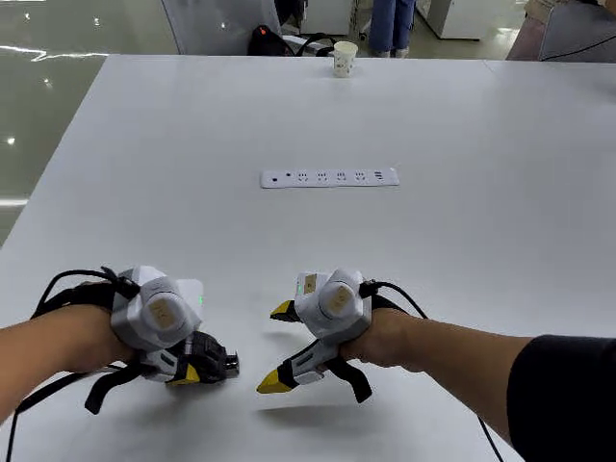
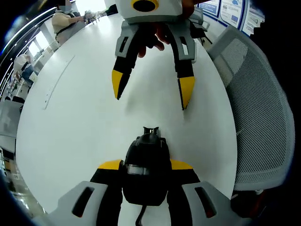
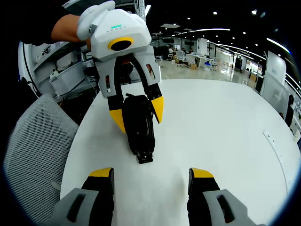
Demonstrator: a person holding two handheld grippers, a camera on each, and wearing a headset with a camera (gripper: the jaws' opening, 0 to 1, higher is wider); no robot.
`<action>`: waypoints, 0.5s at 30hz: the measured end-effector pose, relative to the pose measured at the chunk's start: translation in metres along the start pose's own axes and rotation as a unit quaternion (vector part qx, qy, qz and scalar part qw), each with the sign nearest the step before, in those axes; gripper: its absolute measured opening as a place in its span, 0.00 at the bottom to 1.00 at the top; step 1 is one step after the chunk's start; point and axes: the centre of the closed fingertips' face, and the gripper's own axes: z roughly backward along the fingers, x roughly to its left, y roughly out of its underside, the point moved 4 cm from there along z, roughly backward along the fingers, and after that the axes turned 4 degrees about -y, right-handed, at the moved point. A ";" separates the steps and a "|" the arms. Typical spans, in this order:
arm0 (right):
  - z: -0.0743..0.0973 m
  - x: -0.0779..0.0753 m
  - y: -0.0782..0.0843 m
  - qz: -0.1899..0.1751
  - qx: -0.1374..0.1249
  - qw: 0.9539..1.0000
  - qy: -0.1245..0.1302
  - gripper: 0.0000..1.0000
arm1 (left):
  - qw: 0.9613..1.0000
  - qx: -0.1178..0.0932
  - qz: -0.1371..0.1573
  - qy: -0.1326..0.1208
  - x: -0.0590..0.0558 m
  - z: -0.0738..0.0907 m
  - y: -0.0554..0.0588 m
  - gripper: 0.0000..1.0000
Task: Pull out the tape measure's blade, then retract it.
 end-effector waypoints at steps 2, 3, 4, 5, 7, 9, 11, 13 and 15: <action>-0.006 0.000 -0.002 -0.002 0.003 1.000 -0.001 0.61 | 1.000 0.000 -0.002 0.000 0.000 0.000 0.001 0.30; -0.008 0.002 -0.004 -0.002 0.004 1.000 -0.003 0.60 | 1.000 -0.001 -0.004 0.001 0.001 0.000 0.001 0.30; -0.010 0.004 -0.004 0.001 0.006 1.000 -0.006 0.59 | 1.000 -0.003 -0.003 0.002 0.001 0.000 0.001 0.30; -0.013 0.005 -0.003 0.010 0.013 1.000 -0.008 0.58 | 1.000 -0.007 -0.001 0.004 0.002 0.000 0.002 0.31; -0.017 0.006 -0.004 0.017 0.018 1.000 -0.012 0.56 | 1.000 -0.011 0.000 0.006 0.003 0.000 0.002 0.31; -0.020 0.006 -0.005 0.021 0.022 0.999 -0.016 0.53 | 1.000 -0.012 0.000 0.007 0.002 -0.001 0.002 0.31; -0.021 0.006 -0.008 0.022 0.021 0.999 -0.018 0.48 | 1.000 -0.012 -0.001 0.008 0.003 -0.001 0.002 0.31; -0.024 0.005 -0.010 0.025 0.024 0.999 -0.017 0.44 | 1.000 -0.012 0.000 0.008 0.002 -0.001 0.002 0.31; -0.027 0.004 -0.010 0.026 0.029 0.999 -0.015 0.40 | 1.000 -0.012 0.001 0.005 0.002 -0.001 0.002 0.31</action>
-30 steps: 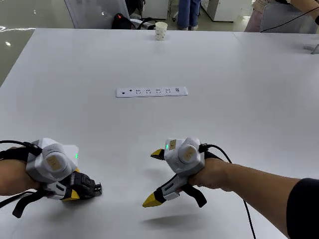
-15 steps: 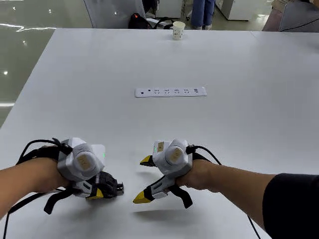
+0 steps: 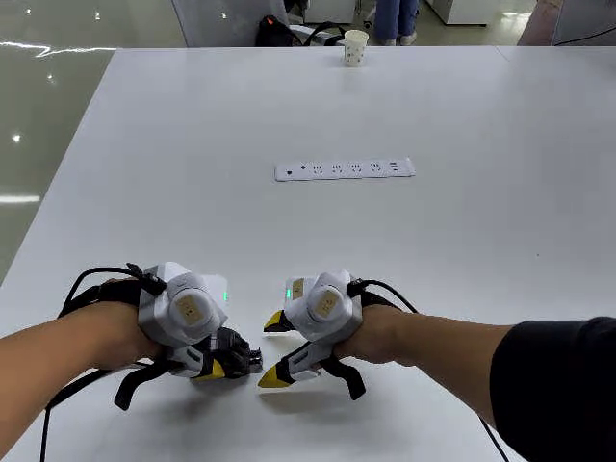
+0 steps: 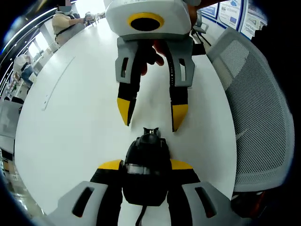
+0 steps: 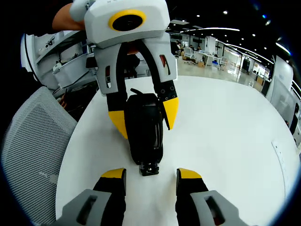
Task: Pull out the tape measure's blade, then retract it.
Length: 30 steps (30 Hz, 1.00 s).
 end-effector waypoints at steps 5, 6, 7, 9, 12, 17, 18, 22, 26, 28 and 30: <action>-0.005 0.000 0.002 0.010 0.015 1.000 -0.002 0.31 | 1.000 -0.003 0.000 -0.005 -0.001 0.001 0.001 0.31; -0.006 0.001 0.002 0.013 0.017 1.000 -0.003 0.29 | 1.000 -0.005 0.002 -0.005 0.000 0.000 0.001 0.31; -0.007 0.002 0.001 0.021 0.020 1.000 -0.003 0.26 | 1.000 -0.007 0.003 -0.006 0.000 0.000 0.001 0.31; -0.010 0.001 0.000 0.026 0.021 0.999 0.001 0.21 | 1.000 -0.008 0.004 -0.008 -0.001 0.000 0.001 0.31; -0.014 0.004 0.000 0.040 0.030 0.999 -0.002 0.16 | 1.000 -0.008 0.002 -0.011 0.000 -0.001 0.001 0.31; -0.016 0.000 -0.001 0.051 0.039 0.998 -0.003 0.12 | 1.000 -0.010 0.001 -0.009 -0.001 0.000 0.001 0.31; -0.016 0.001 -0.001 0.052 0.042 0.998 -0.005 0.12 | 1.000 -0.010 0.001 -0.010 -0.001 -0.001 0.000 0.31; -0.019 -0.001 -0.002 0.032 0.049 0.998 -0.005 0.12 | 1.000 -0.011 0.001 -0.008 0.000 -0.001 0.000 0.31; -0.019 -0.001 -0.001 0.026 0.053 0.998 -0.005 0.12 | 1.000 -0.012 0.000 -0.005 0.000 -0.001 0.000 0.31; -0.019 0.001 0.000 0.039 0.049 0.998 -0.007 0.11 | 1.000 -0.010 -0.001 -0.004 0.000 -0.002 0.000 0.31; -0.019 0.001 0.000 0.038 0.046 0.998 -0.005 0.10 | 1.000 -0.011 -0.002 -0.004 0.000 -0.002 0.000 0.31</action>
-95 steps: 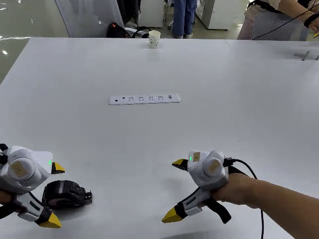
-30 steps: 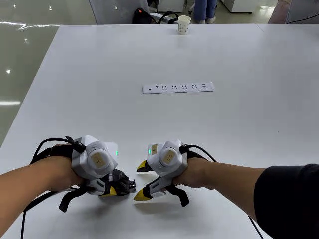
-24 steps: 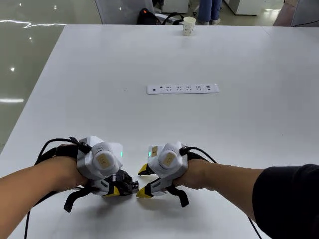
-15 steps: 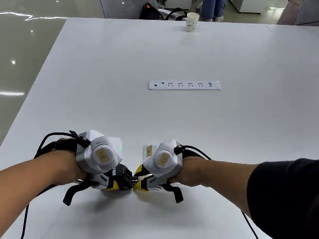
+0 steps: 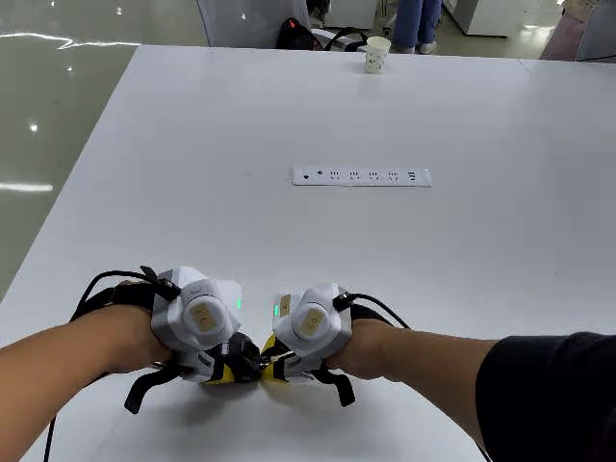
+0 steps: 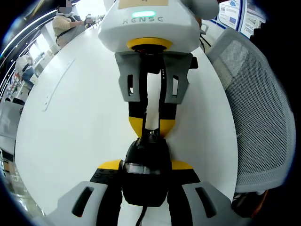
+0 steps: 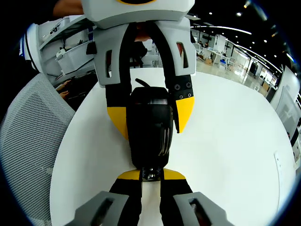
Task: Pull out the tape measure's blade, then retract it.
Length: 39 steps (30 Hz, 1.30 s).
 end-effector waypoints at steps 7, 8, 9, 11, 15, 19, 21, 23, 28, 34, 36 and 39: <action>0.001 -0.002 0.000 -0.006 0.002 1.000 -0.007 0.09 | 1.000 0.001 0.003 0.001 0.000 0.000 0.001 0.31; 0.002 -0.002 0.000 -0.007 0.001 1.000 -0.008 0.09 | 1.000 0.001 0.003 0.001 0.001 0.000 0.001 0.31; 0.002 -0.002 0.001 -0.008 0.001 1.000 -0.010 0.09 | 1.000 -0.001 0.005 0.001 0.000 0.001 0.002 0.31; 0.003 -0.002 0.001 -0.007 0.002 1.000 -0.010 0.09 | 1.000 -0.008 0.007 -0.003 0.000 0.001 0.002 0.31; 0.005 -0.002 0.003 -0.009 0.003 1.000 -0.009 0.09 | 1.000 -0.008 0.008 -0.004 0.000 0.001 0.002 0.31; 0.008 -0.002 0.006 -0.011 0.004 1.000 -0.012 0.09 | 1.000 -0.006 0.008 -0.001 0.001 0.001 0.002 0.31; 0.009 -0.001 0.007 -0.012 0.006 1.000 -0.013 0.10 | 1.000 -0.006 0.009 -0.001 0.001 0.001 0.002 0.31; 0.011 -0.001 0.009 -0.013 0.006 1.000 -0.013 0.10 | 1.000 -0.005 0.010 0.000 0.001 0.001 0.002 0.31; 0.013 -0.002 0.011 -0.012 0.007 1.000 -0.013 0.10 | 1.000 -0.005 0.012 -0.002 0.001 0.001 0.002 0.31; 0.017 -0.001 0.013 -0.013 0.010 1.000 -0.011 0.10 | 1.000 -0.005 0.012 -0.002 0.001 0.001 0.002 0.31; 0.018 -0.001 0.014 -0.014 0.012 1.000 -0.011 0.10 | 1.000 -0.005 0.013 -0.003 0.001 0.001 0.002 0.31; 0.020 0.000 0.016 -0.013 0.016 1.000 -0.010 0.10 | 1.000 -0.004 0.013 -0.004 0.001 0.002 0.002 0.31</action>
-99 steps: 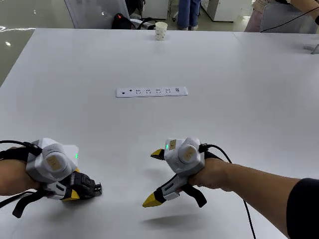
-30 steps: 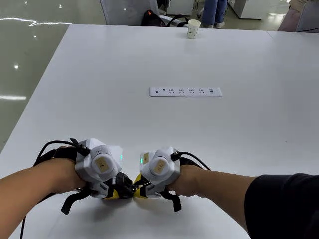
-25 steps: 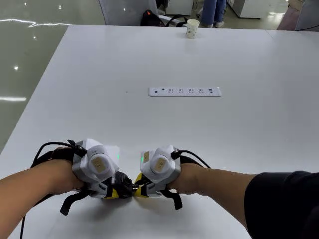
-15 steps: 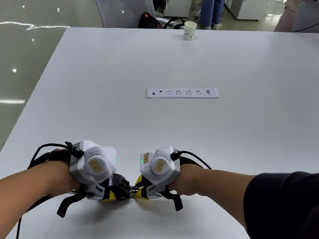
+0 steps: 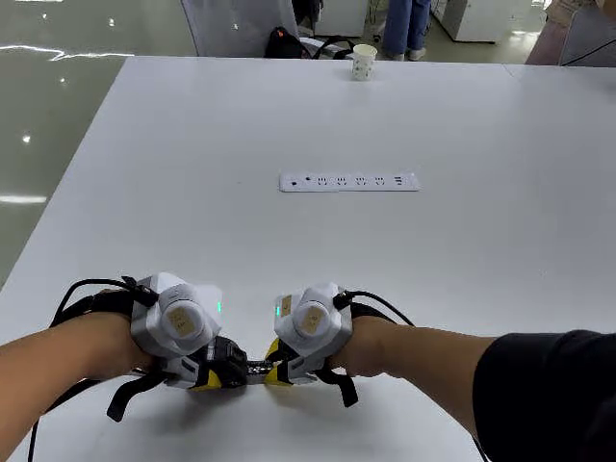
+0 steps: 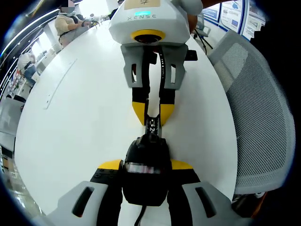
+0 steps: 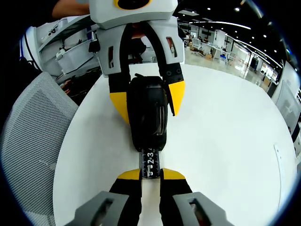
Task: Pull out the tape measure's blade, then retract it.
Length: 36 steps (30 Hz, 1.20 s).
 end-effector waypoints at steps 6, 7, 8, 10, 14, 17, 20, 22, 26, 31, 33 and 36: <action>0.005 -0.002 0.005 -0.010 -0.005 1.000 0.002 0.10 | 1.000 -0.003 0.006 -0.001 0.001 0.000 0.000 0.31; 0.005 -0.001 0.006 -0.010 -0.005 1.000 0.002 0.10 | 1.000 -0.002 0.007 0.000 0.002 0.000 0.000 0.31; 0.006 -0.001 0.007 -0.012 -0.005 1.000 0.002 0.10 | 1.000 -0.002 0.007 0.001 0.002 0.000 0.000 0.31; 0.006 -0.002 0.007 -0.013 -0.005 1.000 0.002 0.10 | 1.000 -0.001 0.007 0.002 0.002 -0.001 0.000 0.31; 0.006 -0.002 0.008 -0.016 -0.004 1.000 0.002 0.10 | 1.000 -0.002 0.007 0.003 0.002 -0.001 0.000 0.31; 0.006 -0.002 0.008 -0.017 -0.003 1.000 0.001 0.10 | 1.000 -0.002 0.006 0.003 0.002 -0.001 0.000 0.31; 0.007 -0.001 0.008 -0.017 -0.002 1.000 -0.001 0.10 | 1.000 -0.002 0.004 0.003 0.002 0.000 0.000 0.31; 0.007 -0.001 0.009 -0.017 -0.002 1.000 -0.001 0.10 | 1.000 -0.003 0.004 0.004 0.001 0.000 0.000 0.31; 0.009 -0.001 0.012 -0.020 -0.002 1.000 -0.002 0.10 | 1.000 -0.003 0.005 0.004 0.002 0.000 0.000 0.31; 0.012 -0.001 0.015 -0.022 -0.001 1.000 -0.002 0.10 | 1.000 -0.002 0.004 0.004 0.002 0.000 0.000 0.31; 0.013 -0.001 0.016 -0.025 -0.002 1.000 -0.001 0.10 | 1.000 -0.002 0.004 0.004 0.002 0.000 0.000 0.31; 0.014 0.000 0.017 -0.027 -0.002 1.000 -0.001 0.10 | 1.000 -0.001 0.004 0.005 0.001 0.000 0.000 0.31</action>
